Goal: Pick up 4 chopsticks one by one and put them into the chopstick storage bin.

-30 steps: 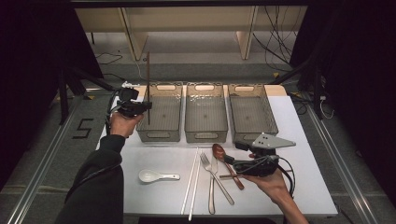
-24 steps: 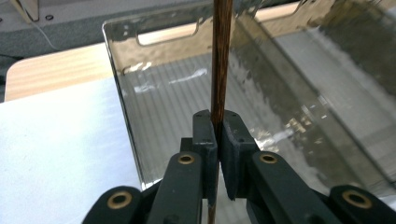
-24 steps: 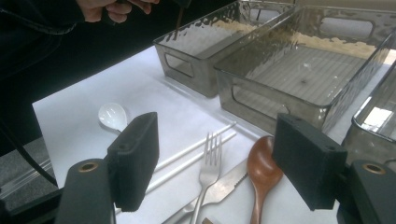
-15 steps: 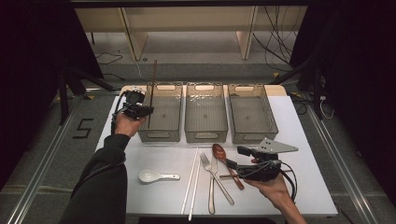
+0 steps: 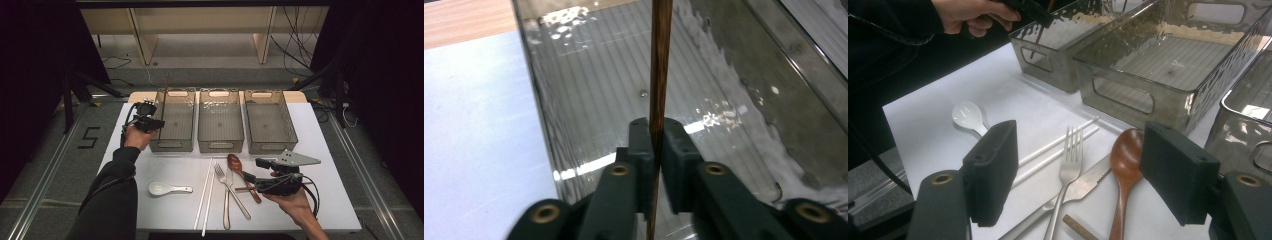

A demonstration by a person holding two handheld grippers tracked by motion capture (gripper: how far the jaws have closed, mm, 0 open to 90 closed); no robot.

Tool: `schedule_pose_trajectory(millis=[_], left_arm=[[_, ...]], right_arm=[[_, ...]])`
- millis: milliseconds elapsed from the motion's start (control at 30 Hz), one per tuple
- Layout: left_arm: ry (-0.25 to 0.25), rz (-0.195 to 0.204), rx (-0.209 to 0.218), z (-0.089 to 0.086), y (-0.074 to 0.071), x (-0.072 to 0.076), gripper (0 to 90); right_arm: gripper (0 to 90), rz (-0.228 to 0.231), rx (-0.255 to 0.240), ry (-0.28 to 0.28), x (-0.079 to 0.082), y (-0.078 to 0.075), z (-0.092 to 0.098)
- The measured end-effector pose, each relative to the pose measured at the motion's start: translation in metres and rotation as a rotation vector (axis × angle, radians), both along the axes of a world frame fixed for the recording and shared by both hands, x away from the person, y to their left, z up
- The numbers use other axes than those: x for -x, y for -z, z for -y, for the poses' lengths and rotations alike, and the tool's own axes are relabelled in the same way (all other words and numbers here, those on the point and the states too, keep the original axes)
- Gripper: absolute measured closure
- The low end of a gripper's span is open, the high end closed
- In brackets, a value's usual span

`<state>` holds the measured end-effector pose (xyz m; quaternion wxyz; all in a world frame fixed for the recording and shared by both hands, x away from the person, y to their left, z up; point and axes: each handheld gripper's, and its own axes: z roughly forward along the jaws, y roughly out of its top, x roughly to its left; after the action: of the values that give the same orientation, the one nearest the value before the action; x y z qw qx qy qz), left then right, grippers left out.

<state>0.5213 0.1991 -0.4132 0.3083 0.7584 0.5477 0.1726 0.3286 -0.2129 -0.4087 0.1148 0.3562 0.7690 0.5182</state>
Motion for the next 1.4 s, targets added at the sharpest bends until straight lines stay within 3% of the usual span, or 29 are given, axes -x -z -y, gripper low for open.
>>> schedule_pose_trajectory(millis=[67, 200, 367, 500, 667, 867, 1100, 1400], left_arm=[[-0.009, 0.004, 0.004, -0.001, -0.001, 0.001, 66.2], [-0.030, 0.009, 0.042, -0.003, -0.008, 0.005, 48.2], [-0.022, 0.044, 0.140, -0.004, -0.022, 0.018, 38.4], [0.006, 0.091, 0.174, -0.002, -0.035, 0.036, 32.6], [0.045, 0.119, 0.199, 0.002, -0.046, 0.062, 26.7], [0.101, 0.139, 0.264, 0.002, -0.041, 0.093, 23.1], [0.156, 0.152, 0.327, 0.006, -0.024, 0.123, 20.9], [0.199, 0.141, 0.328, 0.019, -0.007, 0.140, 18.9]], right_arm=[[32.4, -0.003, -0.002, 0.002, 0.000, 0.000, 0.001], [32.4, -0.002, -0.002, 0.007, 0.000, -0.001, 0.003], [32.3, 0.000, 0.002, 0.024, -0.002, -0.004, 0.008], [31.9, -0.010, 0.034, 0.044, -0.005, -0.006, 0.014], [31.1, -0.036, 0.085, 0.044, -0.010, -0.008, 0.023], [32.7, -0.046, 0.214, -0.011, -0.017, -0.009, 0.034], [35.3, -0.103, 0.389, -0.070, -0.029, 0.003, 0.042], [38.4, -0.173, 0.540, -0.142, -0.033, 0.028, 0.043]])
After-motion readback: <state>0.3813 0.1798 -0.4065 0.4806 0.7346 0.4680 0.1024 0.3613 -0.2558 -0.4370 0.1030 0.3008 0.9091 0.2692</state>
